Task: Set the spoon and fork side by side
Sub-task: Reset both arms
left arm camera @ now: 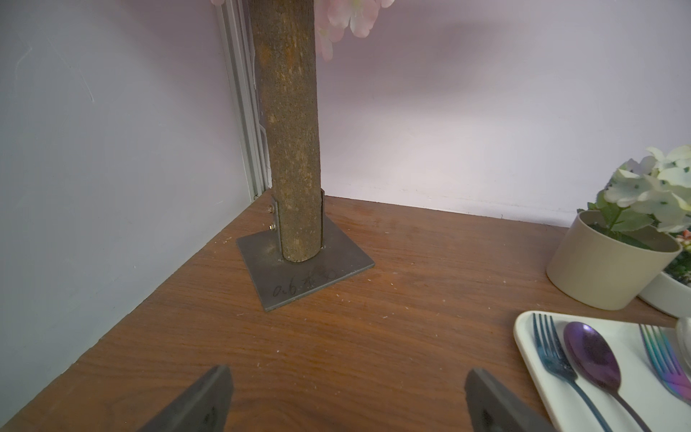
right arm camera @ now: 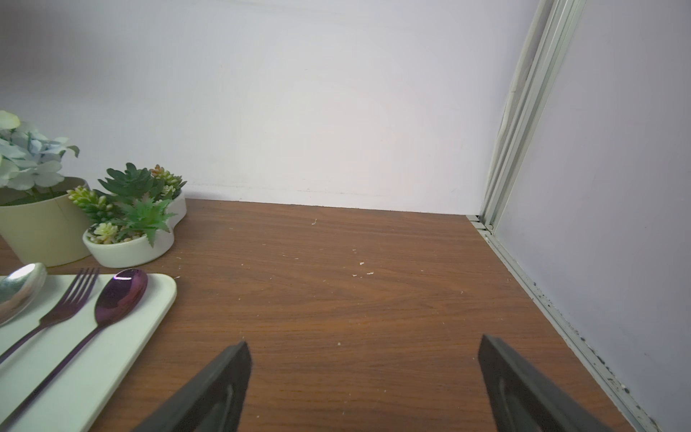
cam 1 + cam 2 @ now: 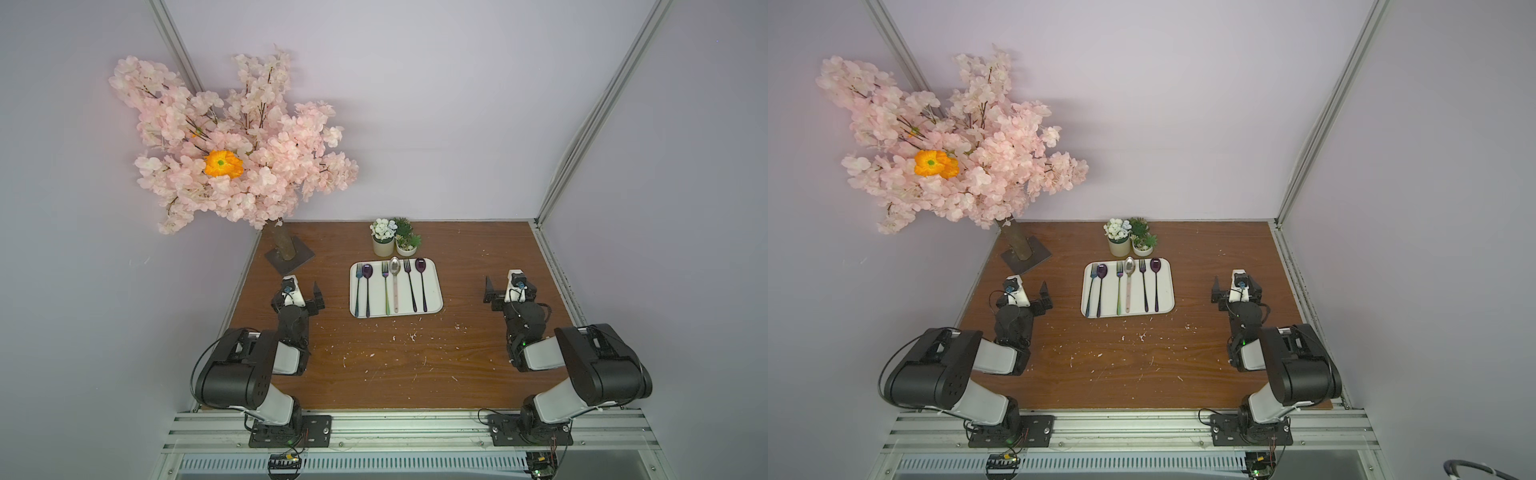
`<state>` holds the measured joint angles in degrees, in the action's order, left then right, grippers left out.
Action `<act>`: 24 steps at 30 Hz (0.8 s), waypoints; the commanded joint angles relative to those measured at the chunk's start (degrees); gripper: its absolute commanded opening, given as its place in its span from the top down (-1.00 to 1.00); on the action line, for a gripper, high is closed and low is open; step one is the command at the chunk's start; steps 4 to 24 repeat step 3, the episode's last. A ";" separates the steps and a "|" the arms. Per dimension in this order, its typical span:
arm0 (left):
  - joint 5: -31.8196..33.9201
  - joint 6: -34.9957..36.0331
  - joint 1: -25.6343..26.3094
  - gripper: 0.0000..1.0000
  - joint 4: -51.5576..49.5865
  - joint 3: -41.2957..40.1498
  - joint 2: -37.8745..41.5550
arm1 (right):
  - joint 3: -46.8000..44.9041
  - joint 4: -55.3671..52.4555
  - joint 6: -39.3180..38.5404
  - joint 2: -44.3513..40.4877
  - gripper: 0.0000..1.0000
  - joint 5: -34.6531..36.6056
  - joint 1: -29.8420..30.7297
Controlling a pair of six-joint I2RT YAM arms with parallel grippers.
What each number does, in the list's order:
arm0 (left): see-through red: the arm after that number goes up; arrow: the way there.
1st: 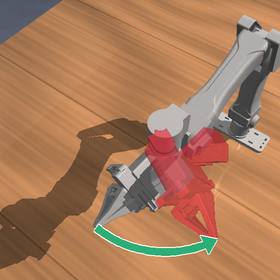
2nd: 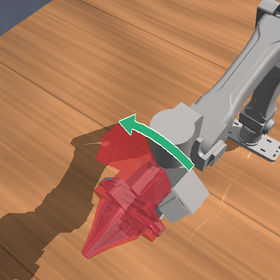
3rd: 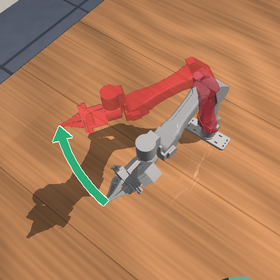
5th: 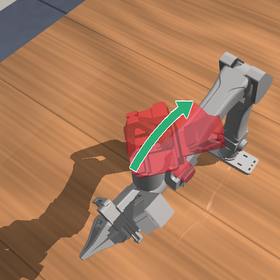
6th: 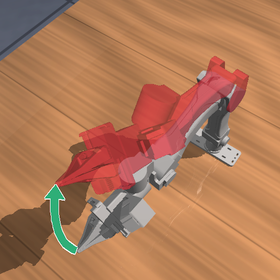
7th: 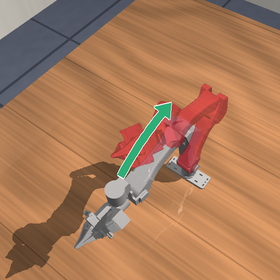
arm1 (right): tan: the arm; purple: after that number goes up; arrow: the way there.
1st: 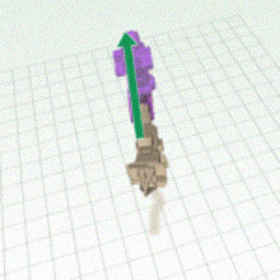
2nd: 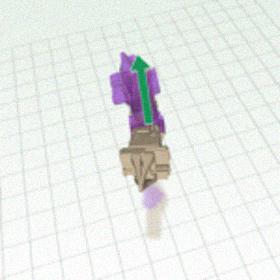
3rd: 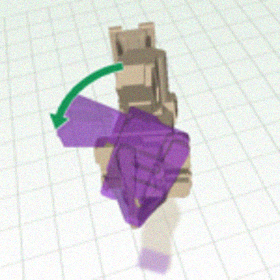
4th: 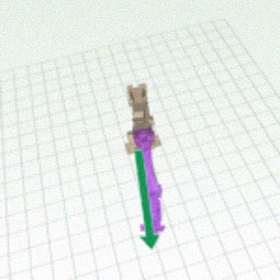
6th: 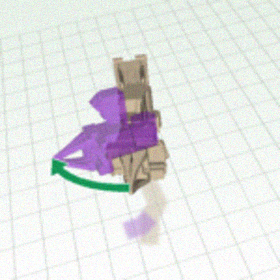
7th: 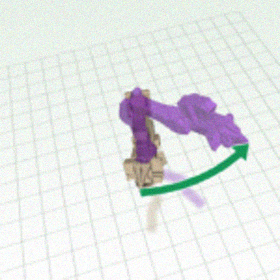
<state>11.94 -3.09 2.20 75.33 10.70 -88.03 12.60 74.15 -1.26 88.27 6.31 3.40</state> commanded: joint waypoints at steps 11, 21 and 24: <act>-0.82 0.14 -0.39 -0.98 -0.58 0.76 -0.06 | -0.20 1.15 0.29 -0.12 -0.98 -0.24 0.02; -0.82 0.14 -0.39 -0.98 -0.58 0.76 -0.06 | -0.20 1.15 0.29 -0.12 -0.98 -0.24 0.02; -0.82 0.14 -0.39 -0.98 -0.58 0.76 -0.06 | -0.20 1.15 0.29 -0.12 -0.98 -0.24 0.02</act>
